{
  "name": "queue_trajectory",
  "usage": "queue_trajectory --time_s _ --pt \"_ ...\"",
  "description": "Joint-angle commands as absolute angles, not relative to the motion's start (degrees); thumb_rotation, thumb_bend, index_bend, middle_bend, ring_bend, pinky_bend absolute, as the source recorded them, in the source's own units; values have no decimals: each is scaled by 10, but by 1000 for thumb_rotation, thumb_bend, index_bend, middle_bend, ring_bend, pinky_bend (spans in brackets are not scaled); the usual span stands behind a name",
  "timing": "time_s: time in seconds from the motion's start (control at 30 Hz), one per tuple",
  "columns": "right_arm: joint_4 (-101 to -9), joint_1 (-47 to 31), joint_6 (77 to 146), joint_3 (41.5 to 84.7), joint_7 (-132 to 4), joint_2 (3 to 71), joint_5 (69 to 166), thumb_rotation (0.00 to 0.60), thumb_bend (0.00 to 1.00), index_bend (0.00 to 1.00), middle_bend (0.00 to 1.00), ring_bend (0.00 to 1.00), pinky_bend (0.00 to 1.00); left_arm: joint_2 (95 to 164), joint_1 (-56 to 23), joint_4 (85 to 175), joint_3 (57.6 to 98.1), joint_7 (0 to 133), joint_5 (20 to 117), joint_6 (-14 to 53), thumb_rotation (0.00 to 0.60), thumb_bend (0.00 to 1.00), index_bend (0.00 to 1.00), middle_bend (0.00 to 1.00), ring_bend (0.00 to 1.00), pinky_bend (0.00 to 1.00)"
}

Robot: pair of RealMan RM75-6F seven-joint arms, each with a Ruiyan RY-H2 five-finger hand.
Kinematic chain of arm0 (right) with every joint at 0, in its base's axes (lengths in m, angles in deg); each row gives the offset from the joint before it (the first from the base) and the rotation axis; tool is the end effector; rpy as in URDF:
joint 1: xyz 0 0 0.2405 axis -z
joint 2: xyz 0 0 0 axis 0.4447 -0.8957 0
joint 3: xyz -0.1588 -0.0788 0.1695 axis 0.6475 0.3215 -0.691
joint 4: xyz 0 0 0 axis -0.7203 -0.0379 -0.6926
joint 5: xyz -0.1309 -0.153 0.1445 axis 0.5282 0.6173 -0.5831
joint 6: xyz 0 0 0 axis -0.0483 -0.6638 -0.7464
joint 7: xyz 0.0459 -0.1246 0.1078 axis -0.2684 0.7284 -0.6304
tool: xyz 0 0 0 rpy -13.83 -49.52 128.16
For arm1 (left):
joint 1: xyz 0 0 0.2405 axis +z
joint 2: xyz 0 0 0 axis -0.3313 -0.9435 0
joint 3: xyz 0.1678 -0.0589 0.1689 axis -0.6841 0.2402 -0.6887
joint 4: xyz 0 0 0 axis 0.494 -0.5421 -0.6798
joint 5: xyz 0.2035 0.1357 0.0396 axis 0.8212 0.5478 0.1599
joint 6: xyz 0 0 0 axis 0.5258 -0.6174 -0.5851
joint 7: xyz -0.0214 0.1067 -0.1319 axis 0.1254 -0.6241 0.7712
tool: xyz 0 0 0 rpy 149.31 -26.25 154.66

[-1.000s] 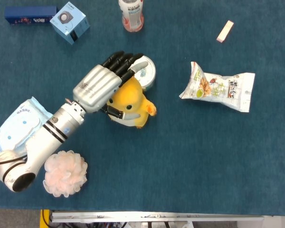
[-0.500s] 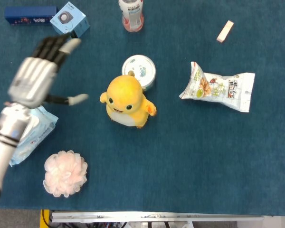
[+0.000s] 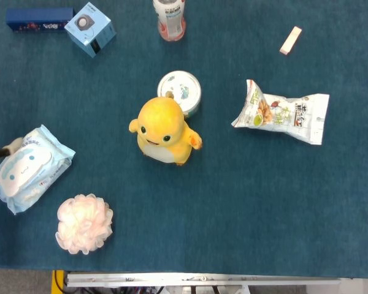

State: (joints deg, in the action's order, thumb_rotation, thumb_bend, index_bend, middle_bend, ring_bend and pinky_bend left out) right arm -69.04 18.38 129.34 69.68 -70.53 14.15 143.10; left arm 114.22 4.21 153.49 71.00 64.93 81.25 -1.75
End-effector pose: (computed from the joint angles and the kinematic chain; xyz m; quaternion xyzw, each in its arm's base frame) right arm -0.3232 -0.2337 0.1411 0.6189 -0.3776 0.4007 0.5602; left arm -0.2867 0.2537 0.0978 -0.5620 -0.4206 -0.4169 0.5775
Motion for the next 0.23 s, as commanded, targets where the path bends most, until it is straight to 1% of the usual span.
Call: queue_trajectory --time_s 0.03,0.23 --pt "-692 184 1295 698 -706 140 1434 600 118 144 232 160 199 1147 70 1523 698 652 824 -41 600 74 0 0 0 0" --pt "-694 187 1298 702 -707 141 1437 600 119 144 232 160 199 1143 99 1522 687 658 850 -63 600 74 0 0 0 0"
